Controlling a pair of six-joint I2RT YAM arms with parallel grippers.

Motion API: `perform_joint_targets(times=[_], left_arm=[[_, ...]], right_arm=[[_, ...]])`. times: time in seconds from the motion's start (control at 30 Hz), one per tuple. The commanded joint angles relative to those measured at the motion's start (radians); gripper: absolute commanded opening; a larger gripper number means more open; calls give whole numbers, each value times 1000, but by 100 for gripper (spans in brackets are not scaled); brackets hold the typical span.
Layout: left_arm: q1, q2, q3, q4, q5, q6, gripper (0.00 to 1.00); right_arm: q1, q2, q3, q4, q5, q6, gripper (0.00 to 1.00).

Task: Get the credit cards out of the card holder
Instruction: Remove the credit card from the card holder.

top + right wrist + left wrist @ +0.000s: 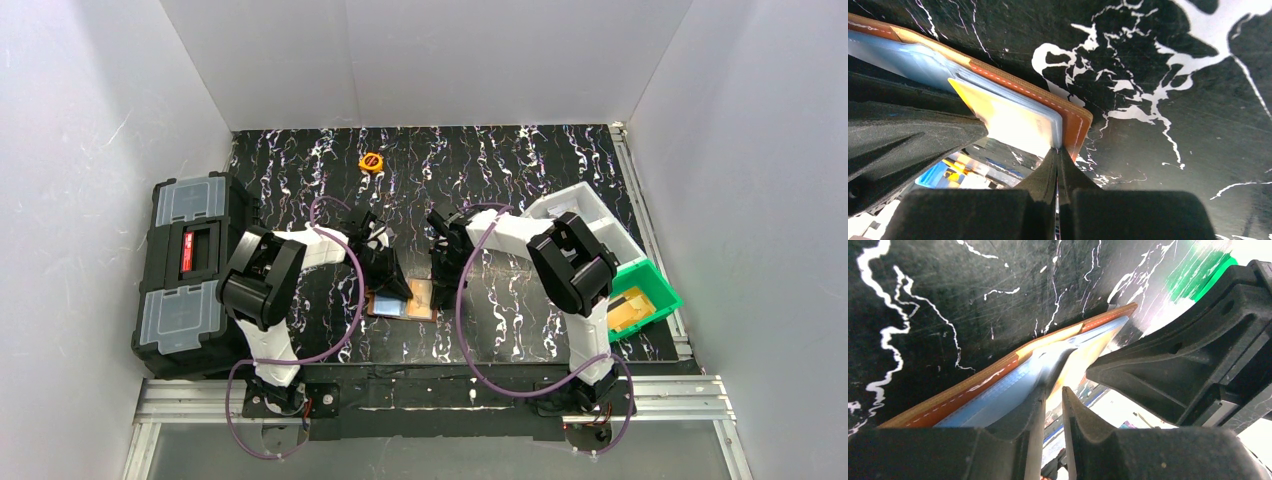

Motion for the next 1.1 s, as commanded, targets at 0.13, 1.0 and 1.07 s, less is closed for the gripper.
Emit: perform_joint_targets(times=[0.13, 1.0, 1.07], left_arm=[[-32, 26, -42, 78, 55, -53, 15], [-43, -34, -74, 66, 116, 5, 9], [-49, -19, -67, 68, 114, 3, 15]], right_arm=[[22, 111, 51, 23, 187, -21, 1], [19, 134, 59, 13, 199, -24, 1], [19, 133, 61, 12, 200, -26, 1]])
